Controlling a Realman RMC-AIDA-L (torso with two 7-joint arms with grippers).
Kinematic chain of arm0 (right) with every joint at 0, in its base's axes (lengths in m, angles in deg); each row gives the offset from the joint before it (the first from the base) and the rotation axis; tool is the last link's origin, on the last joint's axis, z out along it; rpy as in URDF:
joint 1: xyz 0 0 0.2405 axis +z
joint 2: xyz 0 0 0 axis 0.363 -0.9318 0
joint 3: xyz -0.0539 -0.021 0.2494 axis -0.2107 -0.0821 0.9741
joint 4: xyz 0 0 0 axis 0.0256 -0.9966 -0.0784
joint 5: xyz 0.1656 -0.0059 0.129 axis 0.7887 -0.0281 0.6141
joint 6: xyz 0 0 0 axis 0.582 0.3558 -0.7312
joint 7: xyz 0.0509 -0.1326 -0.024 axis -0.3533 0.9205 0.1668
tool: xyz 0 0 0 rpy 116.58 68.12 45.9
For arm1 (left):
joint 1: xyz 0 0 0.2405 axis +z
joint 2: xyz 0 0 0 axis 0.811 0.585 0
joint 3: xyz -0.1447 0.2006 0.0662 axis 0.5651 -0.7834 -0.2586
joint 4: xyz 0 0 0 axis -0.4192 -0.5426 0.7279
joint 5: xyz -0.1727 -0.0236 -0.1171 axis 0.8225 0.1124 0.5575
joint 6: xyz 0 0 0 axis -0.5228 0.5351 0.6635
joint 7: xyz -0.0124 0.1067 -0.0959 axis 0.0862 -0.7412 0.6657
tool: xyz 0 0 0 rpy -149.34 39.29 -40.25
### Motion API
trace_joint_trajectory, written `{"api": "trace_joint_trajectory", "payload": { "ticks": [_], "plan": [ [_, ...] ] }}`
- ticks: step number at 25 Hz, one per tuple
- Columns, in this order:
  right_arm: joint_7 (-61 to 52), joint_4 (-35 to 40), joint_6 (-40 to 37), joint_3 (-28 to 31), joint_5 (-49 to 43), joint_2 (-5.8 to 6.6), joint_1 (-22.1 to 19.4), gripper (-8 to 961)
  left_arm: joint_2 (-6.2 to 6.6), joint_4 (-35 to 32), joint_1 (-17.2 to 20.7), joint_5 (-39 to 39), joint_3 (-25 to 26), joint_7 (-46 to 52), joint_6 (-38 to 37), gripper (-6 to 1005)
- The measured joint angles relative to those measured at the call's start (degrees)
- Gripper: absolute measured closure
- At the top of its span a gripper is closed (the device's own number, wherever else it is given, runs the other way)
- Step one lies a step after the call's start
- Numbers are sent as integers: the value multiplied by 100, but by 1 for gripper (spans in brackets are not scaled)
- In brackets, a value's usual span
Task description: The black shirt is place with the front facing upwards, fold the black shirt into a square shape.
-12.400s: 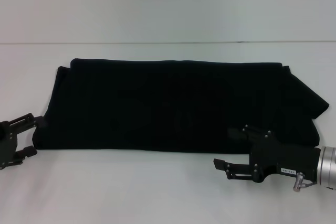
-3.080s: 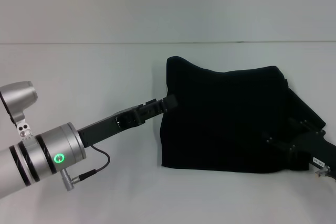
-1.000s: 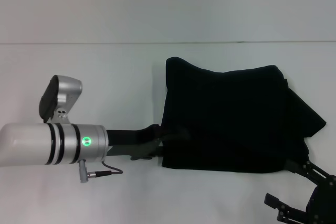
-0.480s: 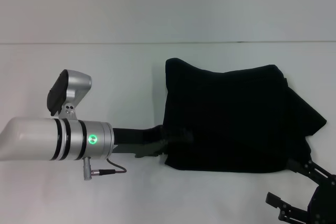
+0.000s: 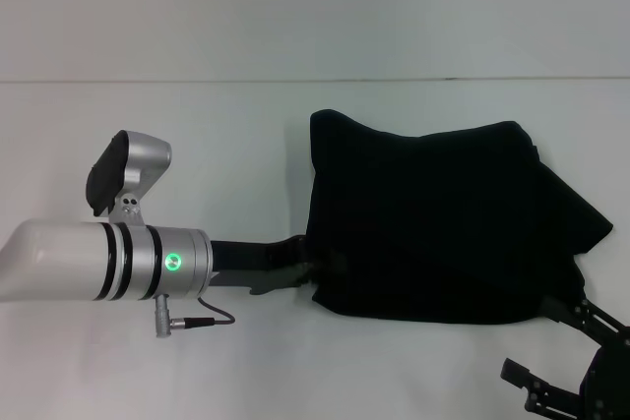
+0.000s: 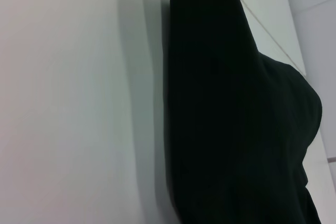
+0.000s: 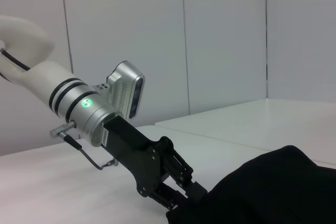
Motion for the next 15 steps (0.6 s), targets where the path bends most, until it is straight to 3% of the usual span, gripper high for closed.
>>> {"api": "trace_joint_trajectory", "payload": {
  "ticks": [9, 15],
  "plan": [
    [-2, 4, -5, 4, 0, 0, 36, 26, 0, -26, 20, -2, 13, -71, 19, 813],
    [-2, 4, 37, 2, -4, 0, 55, 26, 1, -110, 74, 50, 68, -128, -17, 982]
  ]
}}
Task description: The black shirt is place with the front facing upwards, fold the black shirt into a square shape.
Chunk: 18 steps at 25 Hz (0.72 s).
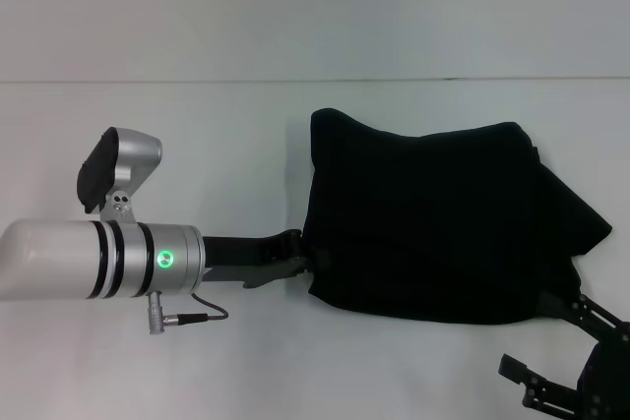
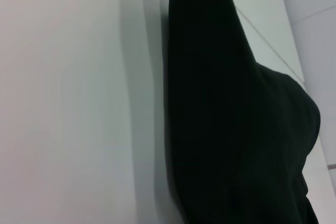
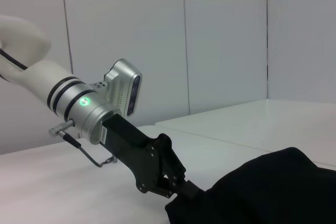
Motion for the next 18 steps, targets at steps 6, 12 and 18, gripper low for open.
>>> {"api": "trace_joint_trajectory", "payload": {
  "ticks": [6, 12, 18],
  "plan": [
    [0, 0, 34, 0, 0, 0, 30, 26, 12, -67, 51, 26, 4, -40, -87, 973],
    [-1, -6, 248, 0, -12, 0, 107, 26, 34, -540, 454, 142, 36, -44, -375, 964],
    [-15, -46, 574, -47, -29, -4, 252, 26, 91, -842, 816, 173, 351, -210, -780, 955]
  ]
}}
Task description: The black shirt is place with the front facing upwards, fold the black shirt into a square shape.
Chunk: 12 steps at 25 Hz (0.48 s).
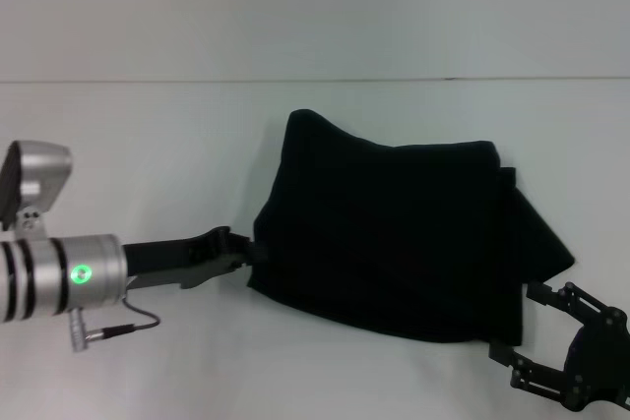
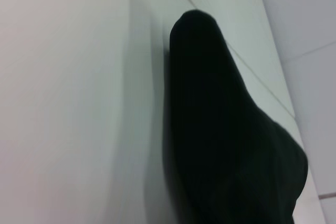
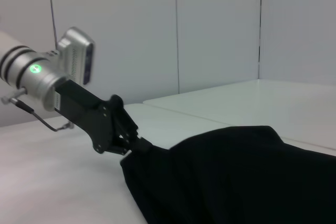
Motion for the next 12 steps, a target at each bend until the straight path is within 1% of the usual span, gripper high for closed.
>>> {"api": "trace_joint_trajectory", "payload": {
  "ticks": [5, 9, 12],
  "plan": [
    [-2, -1, 13, -7, -3, -4, 80, 26, 55, -82, 274, -36, 229, -106, -297, 948],
    [-6, -1, 13, -2, -3, -5, 103, 26, 54, -125, 384, -92, 240, -162, -495, 942],
    [-9, 0, 14, 27, -1, -5, 106, 26, 27, -116, 437, -171, 249, -206, -589, 937]
  ]
}}
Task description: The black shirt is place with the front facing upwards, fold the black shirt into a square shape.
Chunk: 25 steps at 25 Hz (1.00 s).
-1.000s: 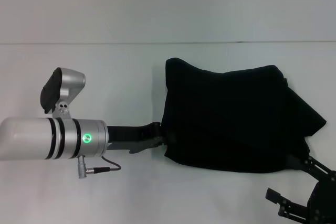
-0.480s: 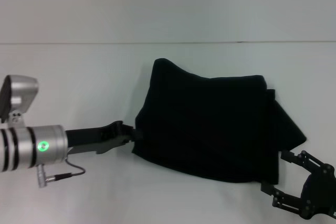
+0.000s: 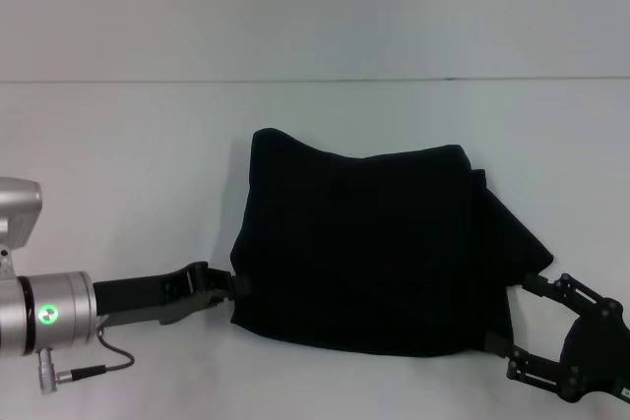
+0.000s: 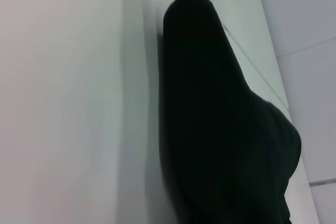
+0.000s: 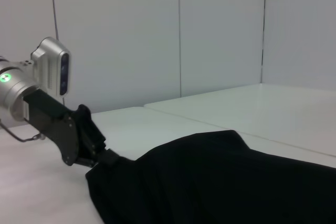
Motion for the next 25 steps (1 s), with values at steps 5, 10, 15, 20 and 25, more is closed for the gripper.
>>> {"api": "trace_joint_trajectory", "payload": {
  "ticks": [5, 10, 15, 20, 25],
  "plan": [
    [-2, 1, 1, 15, 23, 0, -1, 26, -12, 5, 11, 28, 24, -48, -254, 930],
    [-2, 1, -7, 32, 29, 0, -8, 26, 24, 0, 2, -15, 115, -52, -419, 923],
    [-2, 1, -24, 114, 39, 0, -8, 26, 32, -21, 54, 5, 293, -448, -759, 915],
    [-2, 2, -30, 192, 42, 0, -2, 26, 32, -119, 173, 38, 825, -1214, -1073, 813],
    [-7, -15, -30, 455, 47, -12, 25, 26, 28, -430, 254, 170, 1048, -2822, -1255, 596]
  ]
}}
